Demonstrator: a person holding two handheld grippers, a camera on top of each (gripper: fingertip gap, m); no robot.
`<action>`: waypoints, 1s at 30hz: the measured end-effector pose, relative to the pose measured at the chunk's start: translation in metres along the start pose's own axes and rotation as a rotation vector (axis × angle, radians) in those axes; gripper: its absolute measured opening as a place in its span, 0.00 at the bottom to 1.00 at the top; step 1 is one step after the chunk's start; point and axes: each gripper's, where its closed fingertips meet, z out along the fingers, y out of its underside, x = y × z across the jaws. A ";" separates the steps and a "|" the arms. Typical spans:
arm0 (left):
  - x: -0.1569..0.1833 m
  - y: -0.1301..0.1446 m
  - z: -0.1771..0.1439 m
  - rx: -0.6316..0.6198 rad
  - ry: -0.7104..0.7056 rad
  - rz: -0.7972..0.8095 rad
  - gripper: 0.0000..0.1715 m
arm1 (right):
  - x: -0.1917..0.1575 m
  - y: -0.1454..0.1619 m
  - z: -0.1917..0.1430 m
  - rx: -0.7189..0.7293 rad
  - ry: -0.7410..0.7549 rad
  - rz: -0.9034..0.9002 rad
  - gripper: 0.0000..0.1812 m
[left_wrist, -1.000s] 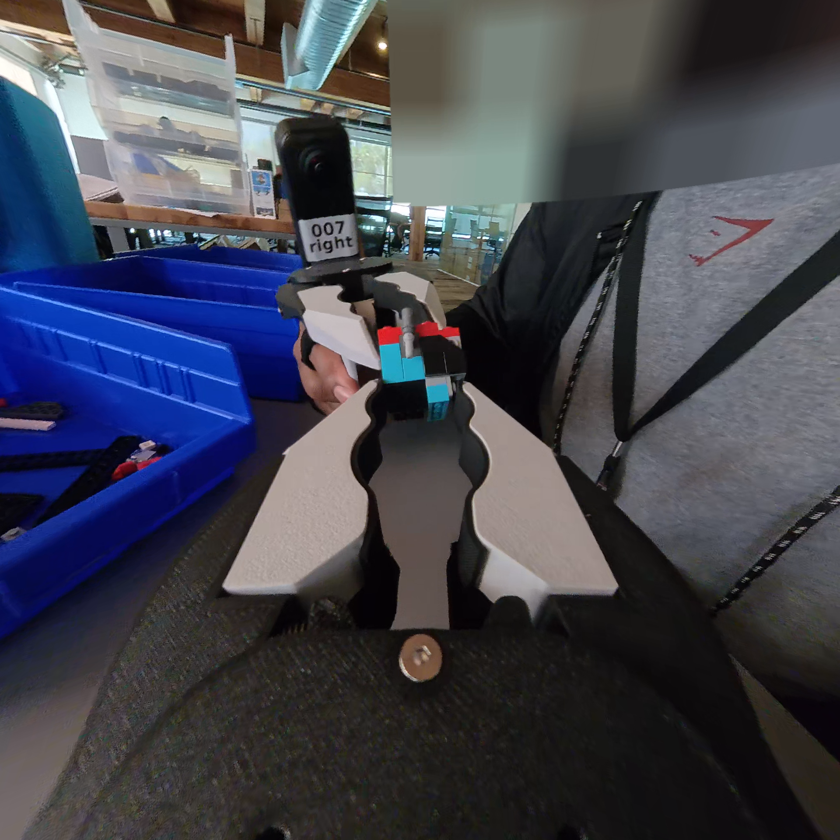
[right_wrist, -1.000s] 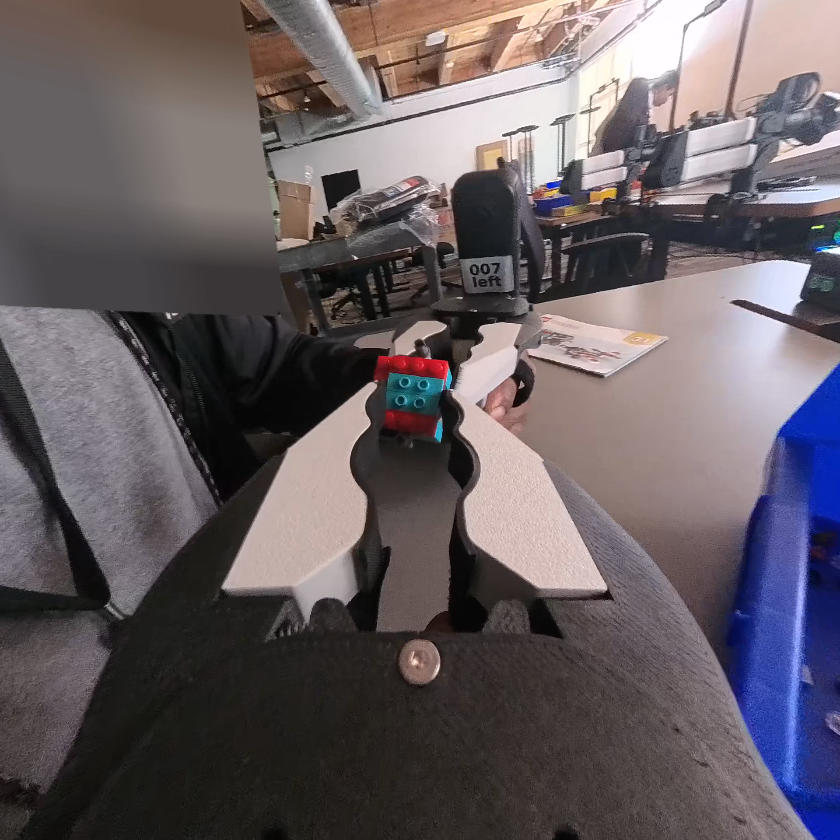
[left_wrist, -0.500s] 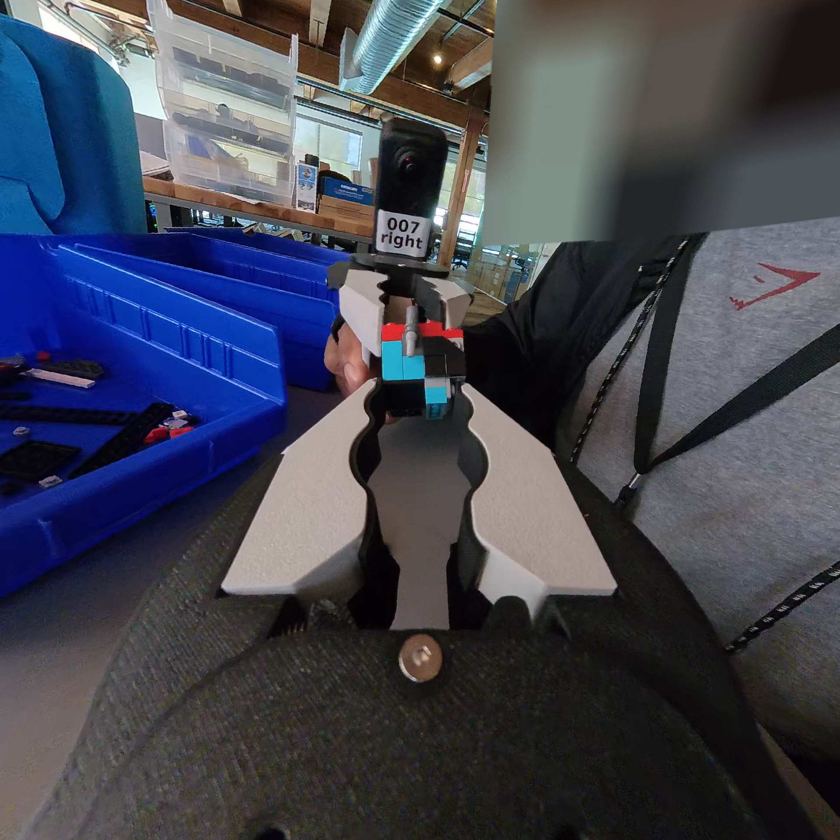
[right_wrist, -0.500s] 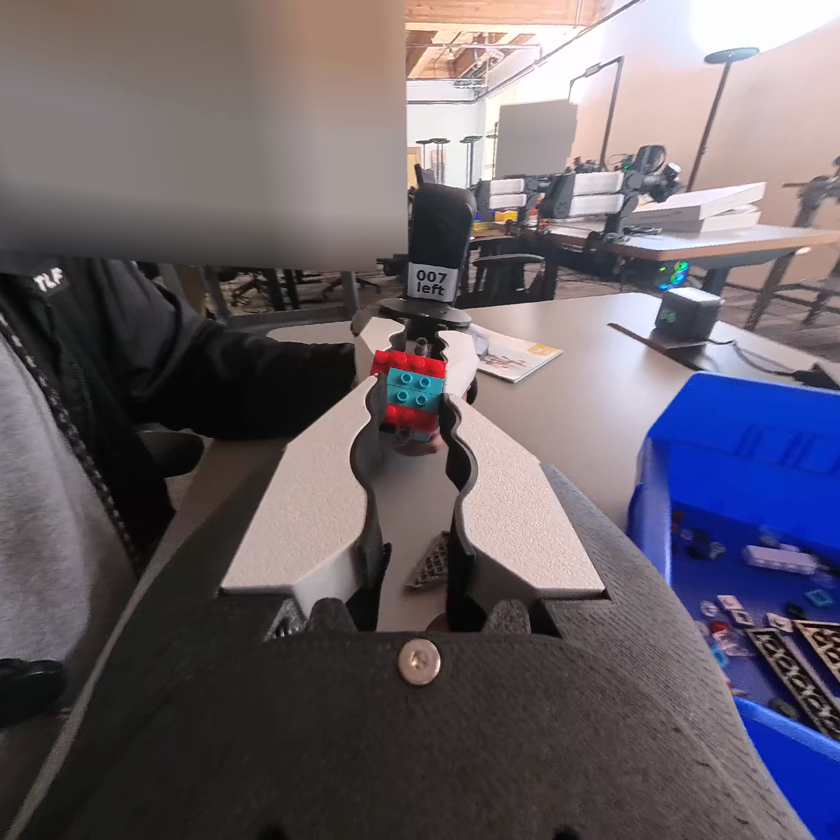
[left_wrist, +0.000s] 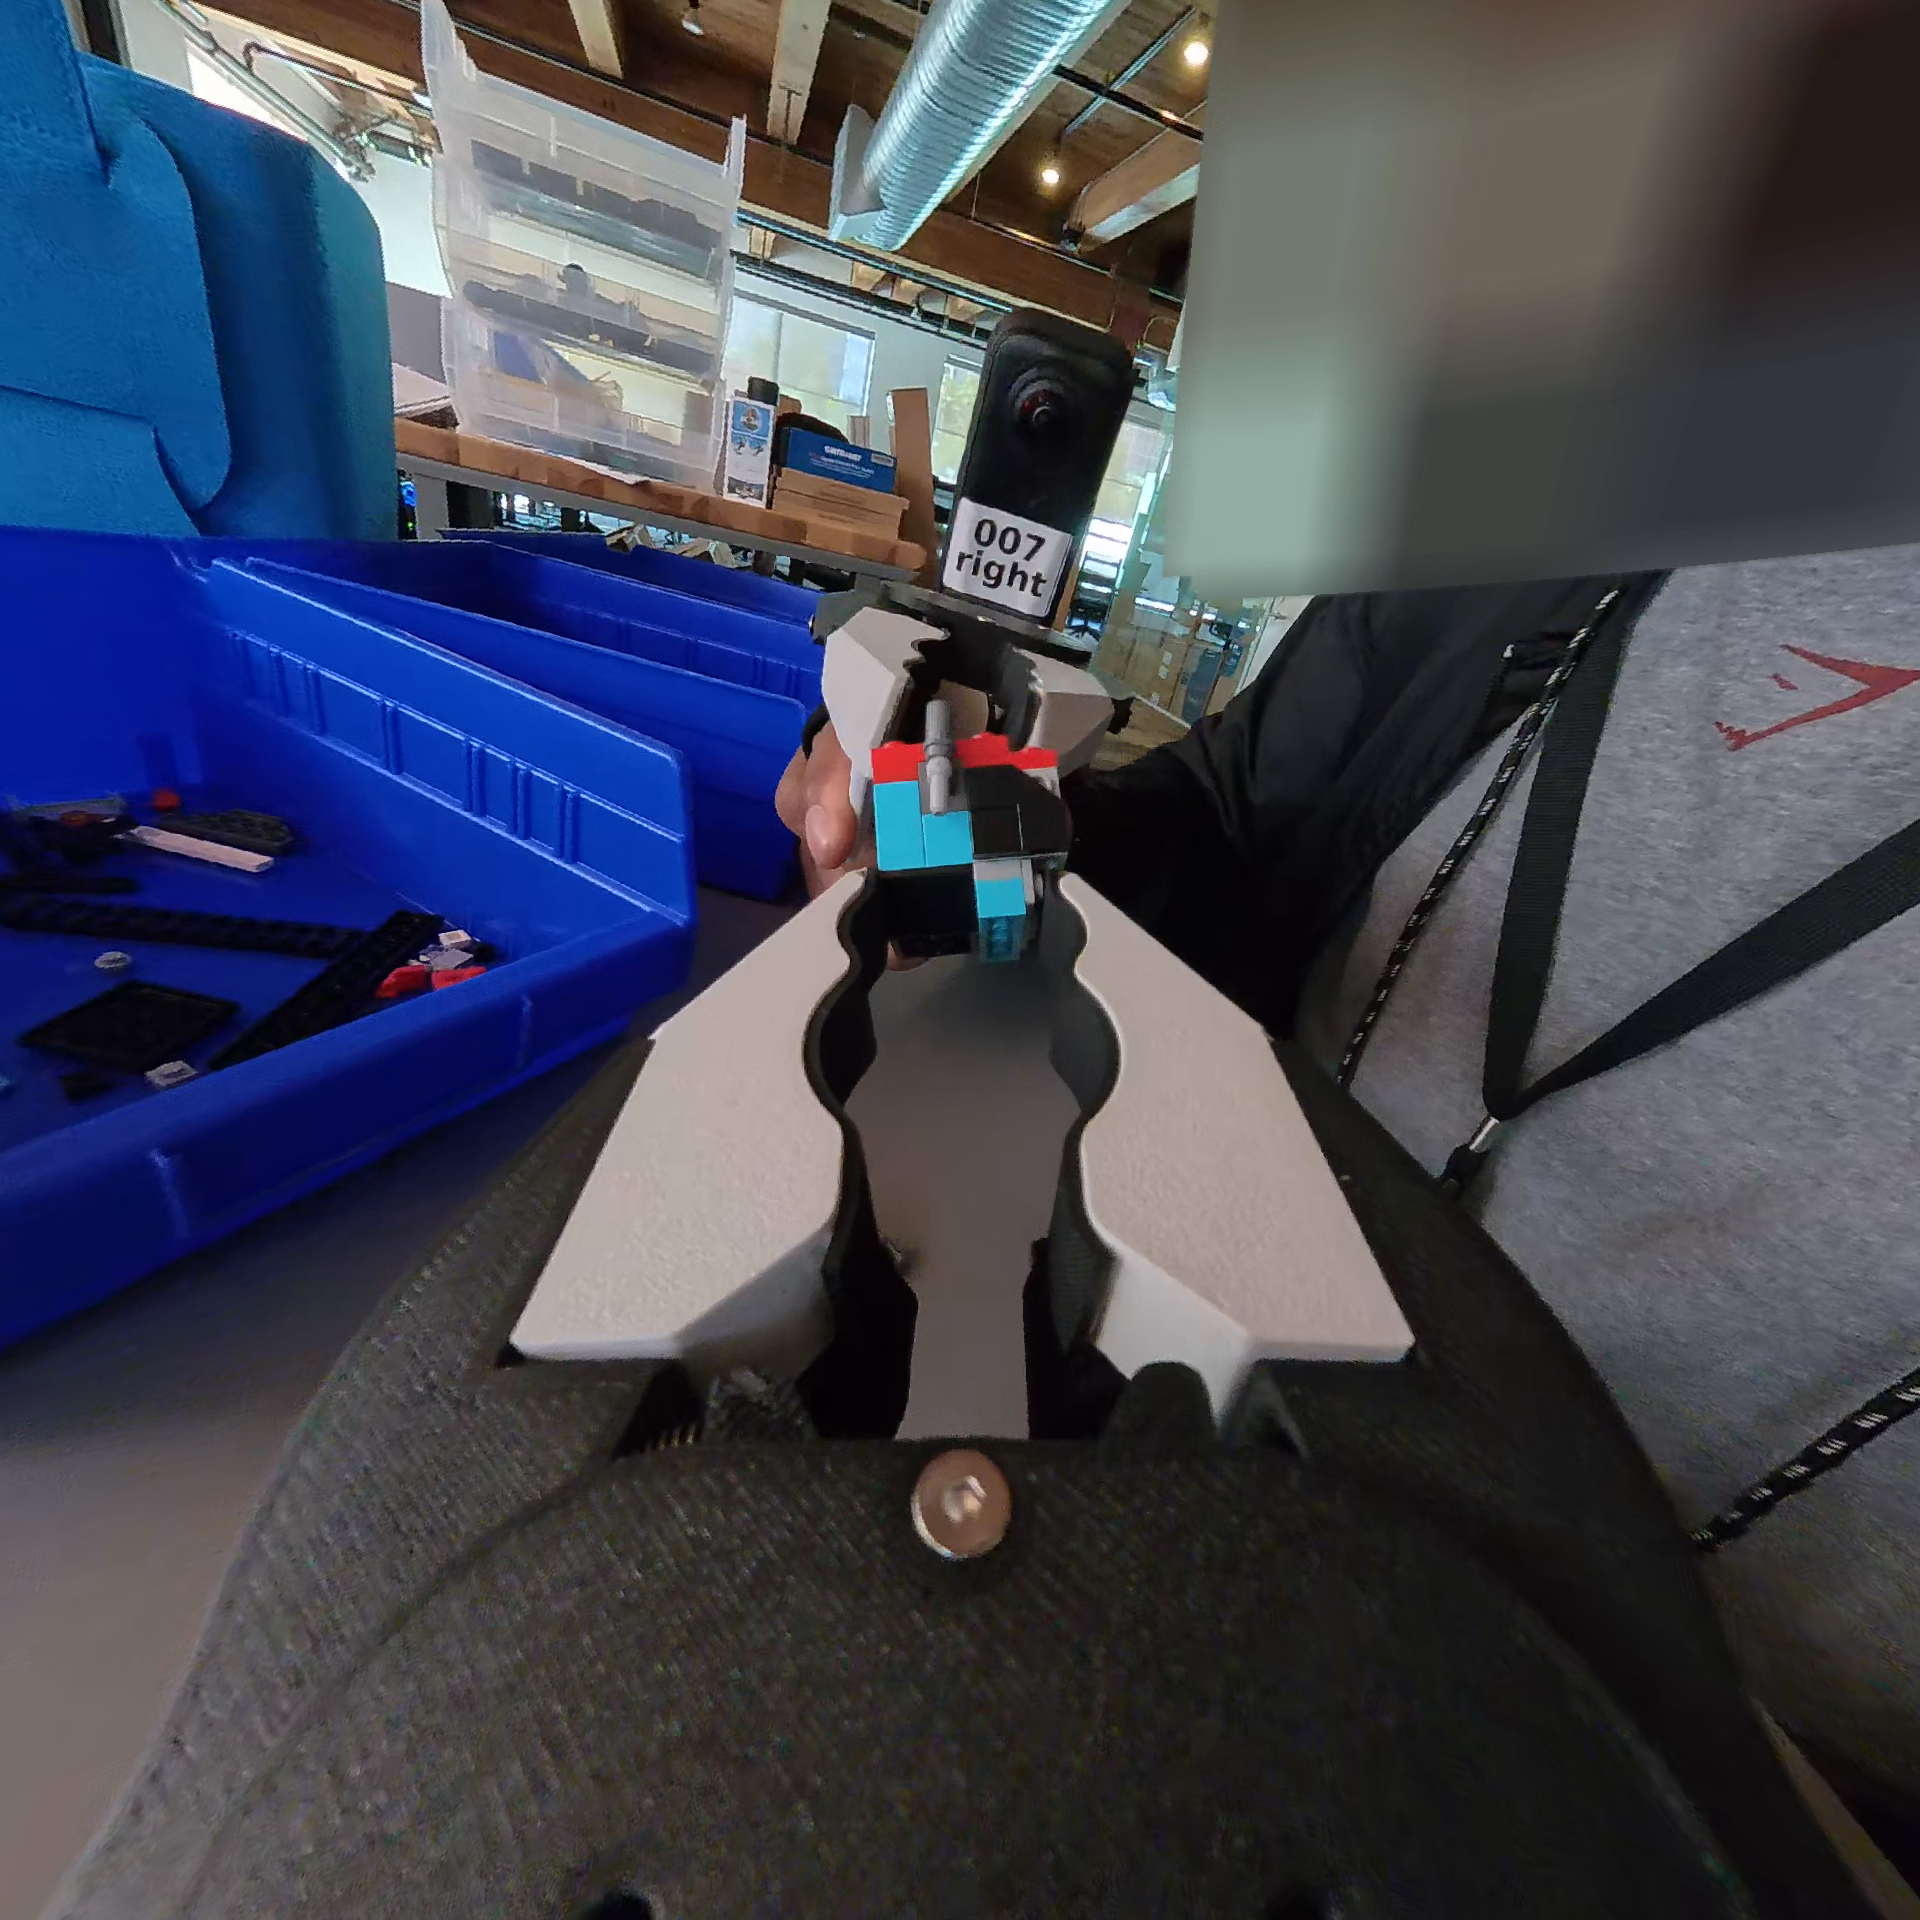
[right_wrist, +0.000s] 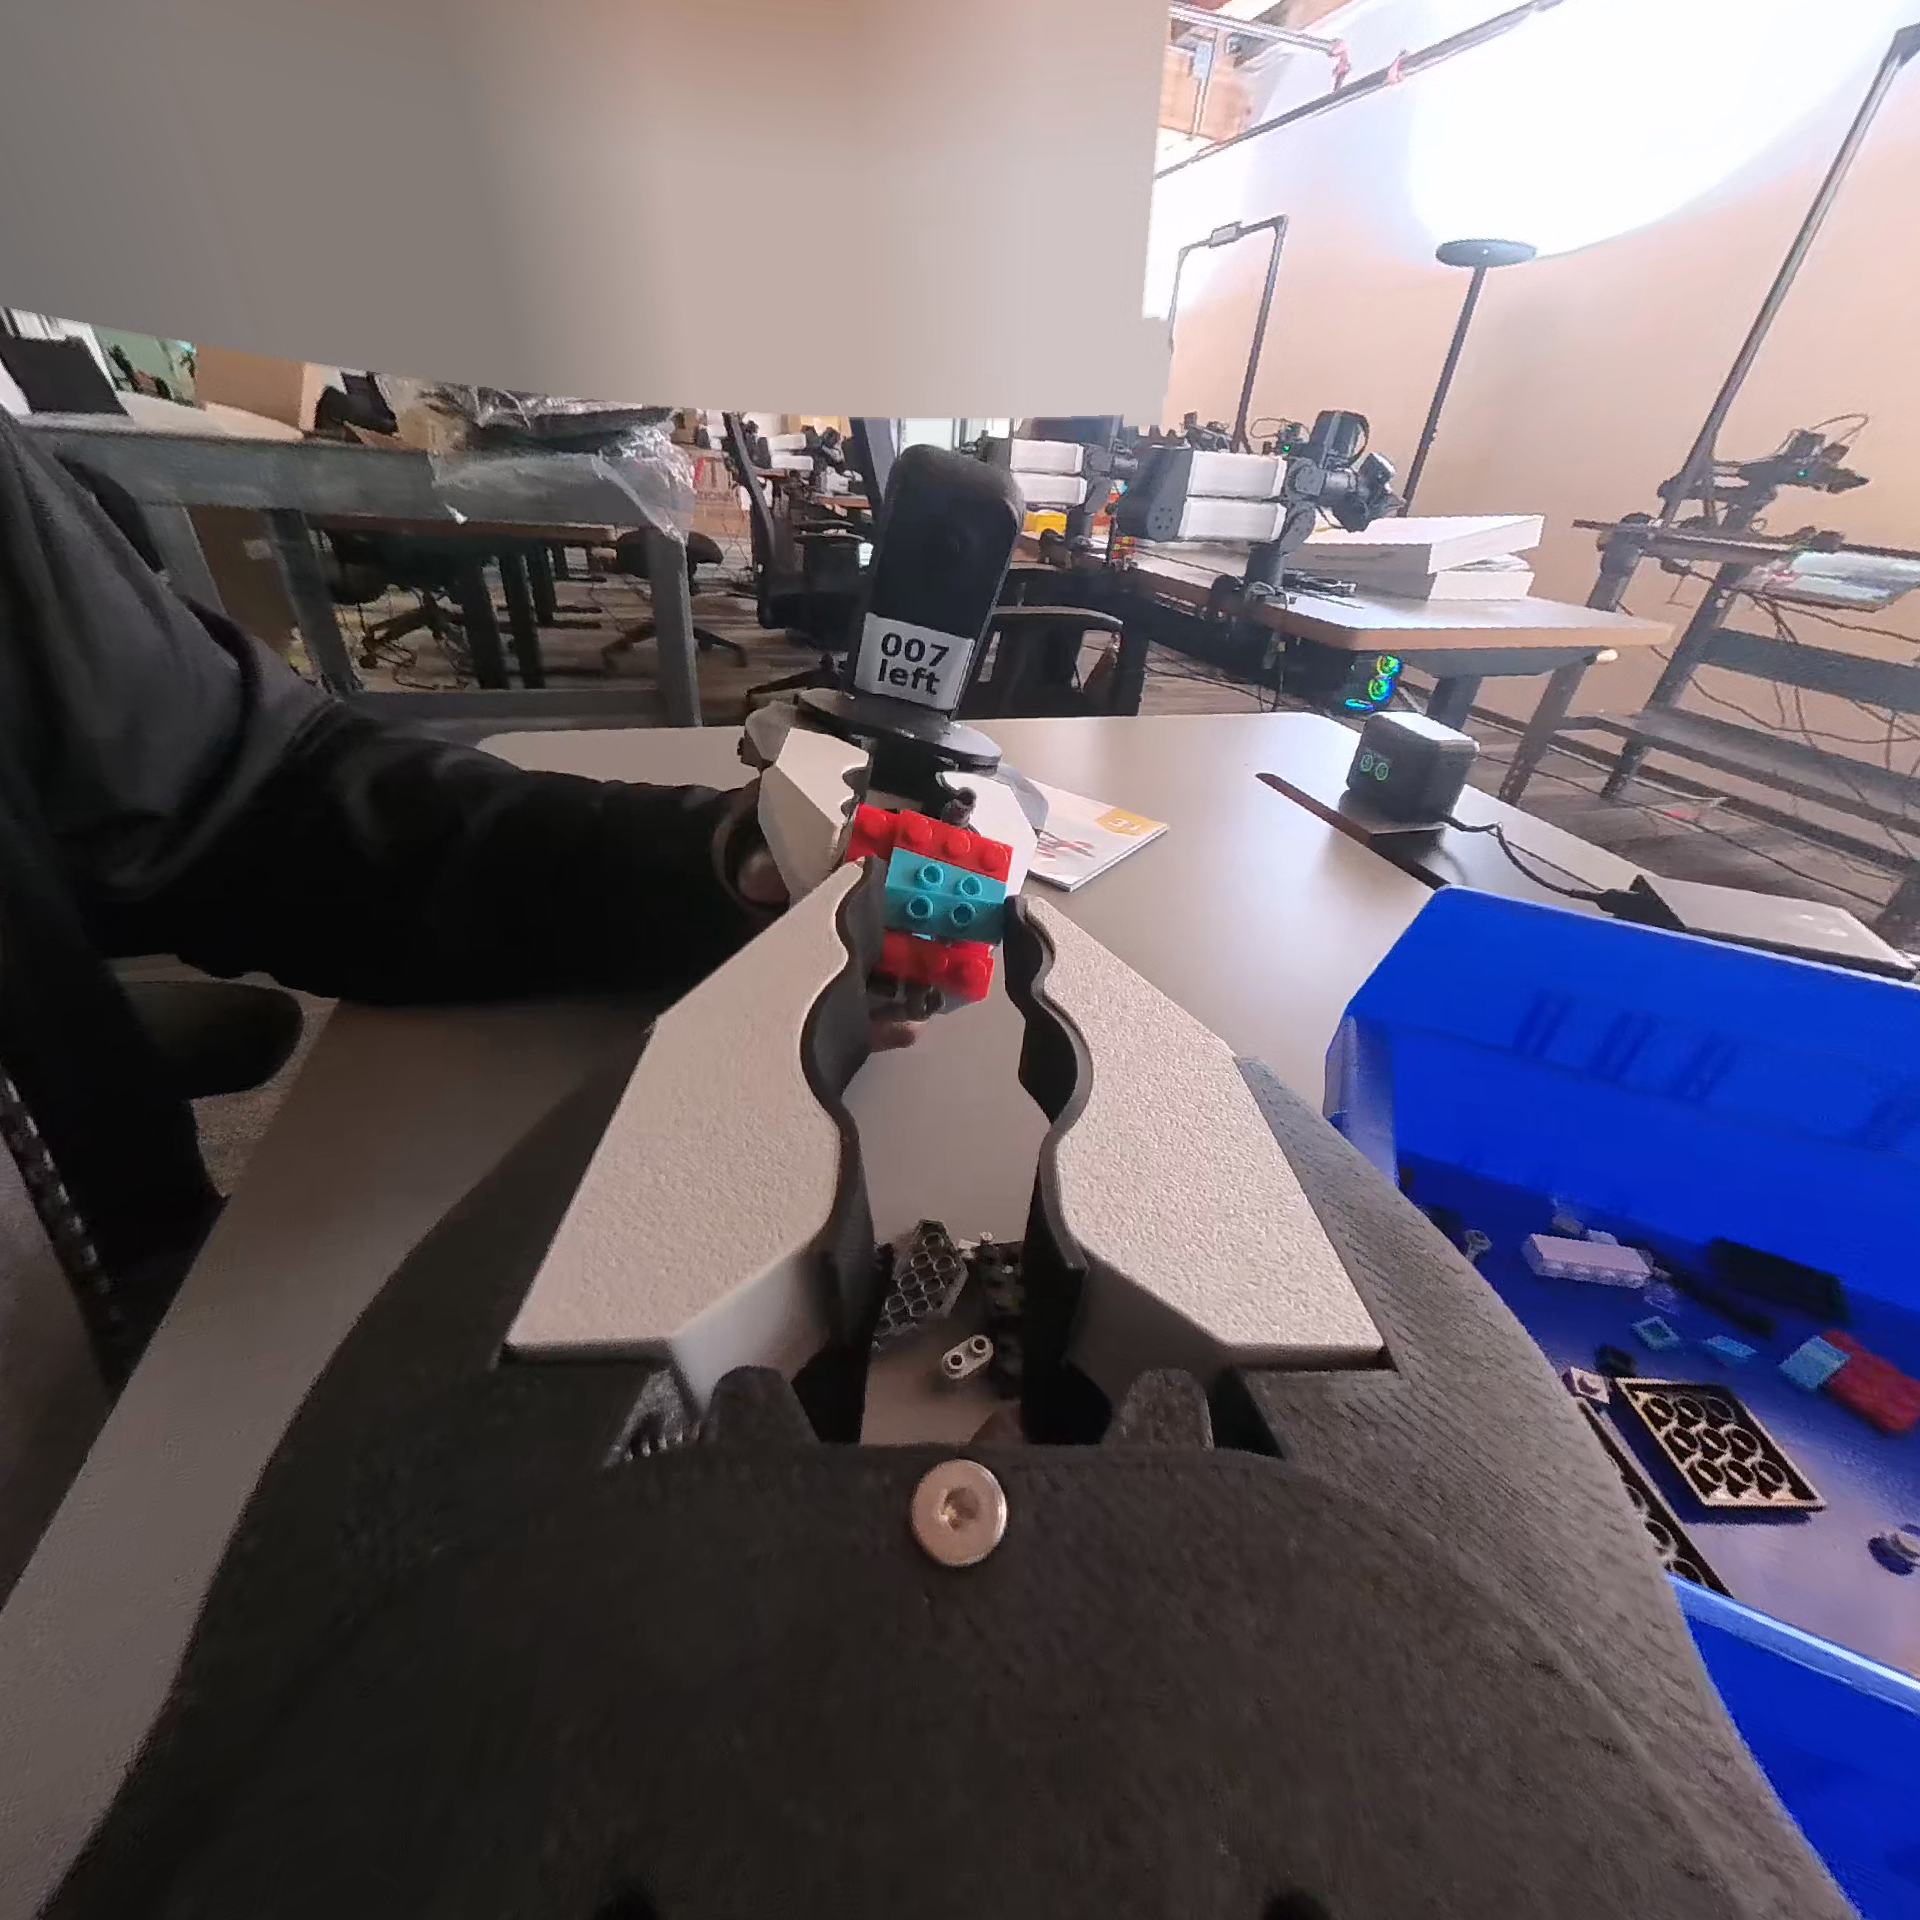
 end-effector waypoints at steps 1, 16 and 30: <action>-0.001 0.000 0.000 0.002 -0.003 -0.001 0.17 | 0.001 0.000 0.000 0.002 0.003 0.001 0.13; -0.011 -0.004 -0.005 0.022 -0.058 0.014 0.17 | 0.026 -0.024 -0.020 0.100 0.165 -0.020 0.13; -0.019 0.000 -0.003 0.023 -0.103 0.018 0.17 | 0.092 -0.054 -0.353 -0.042 1.143 -0.094 0.13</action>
